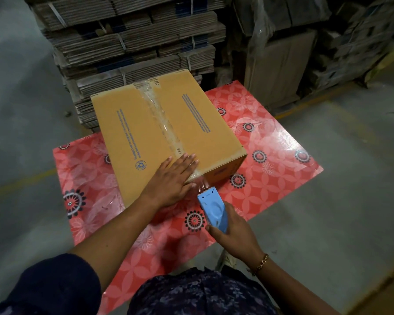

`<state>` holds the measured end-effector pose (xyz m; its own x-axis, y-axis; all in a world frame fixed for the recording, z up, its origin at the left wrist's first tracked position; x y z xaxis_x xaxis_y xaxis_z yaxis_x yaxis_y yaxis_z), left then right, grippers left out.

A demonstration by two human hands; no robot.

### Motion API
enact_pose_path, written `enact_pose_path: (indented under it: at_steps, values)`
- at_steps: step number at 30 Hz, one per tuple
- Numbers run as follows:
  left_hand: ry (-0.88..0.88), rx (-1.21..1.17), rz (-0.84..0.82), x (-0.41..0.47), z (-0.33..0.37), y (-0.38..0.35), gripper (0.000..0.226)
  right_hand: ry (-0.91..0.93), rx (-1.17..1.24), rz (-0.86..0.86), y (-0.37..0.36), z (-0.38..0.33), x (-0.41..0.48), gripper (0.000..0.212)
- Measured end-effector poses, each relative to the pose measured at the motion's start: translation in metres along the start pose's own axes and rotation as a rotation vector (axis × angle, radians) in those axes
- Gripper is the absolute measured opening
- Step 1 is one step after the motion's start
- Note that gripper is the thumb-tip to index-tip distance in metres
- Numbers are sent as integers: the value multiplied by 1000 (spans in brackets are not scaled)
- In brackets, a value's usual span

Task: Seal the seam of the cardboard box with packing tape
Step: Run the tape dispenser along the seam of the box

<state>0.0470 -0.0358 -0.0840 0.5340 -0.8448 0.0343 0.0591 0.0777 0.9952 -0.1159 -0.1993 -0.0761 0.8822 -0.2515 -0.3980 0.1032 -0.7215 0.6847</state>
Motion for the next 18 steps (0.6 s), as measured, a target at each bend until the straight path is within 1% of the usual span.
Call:
enact_pose_path:
  at_steps: [5,7,12,15,18]
  values:
    - [46,73,32,2,2,-3,72,-37,-117,36,4,-5,0,73]
    - [48,98,51,2,3,-3,69,-38,-156,52,6,-8,0,75]
    - [57,105,69,2,5,0,66,-54,-217,41,14,-14,-1,67]
    - [59,104,72,2,5,0,66,-94,-360,-13,16,-21,8,60]
    - [60,93,62,3,6,0,66,-107,-505,-88,22,-36,28,58]
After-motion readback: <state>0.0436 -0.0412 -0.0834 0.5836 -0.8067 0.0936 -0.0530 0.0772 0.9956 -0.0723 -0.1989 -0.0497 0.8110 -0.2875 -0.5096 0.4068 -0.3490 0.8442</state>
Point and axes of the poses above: each hand's wrist, its own x-axis towards the middle knuckle, its own y-axis out of the back of the hand, z = x × y, the point moved 5 cm from there along x, towards the middle knuckle, and after that the axes turned 13 degrees about -y, right-handed, at the moved point
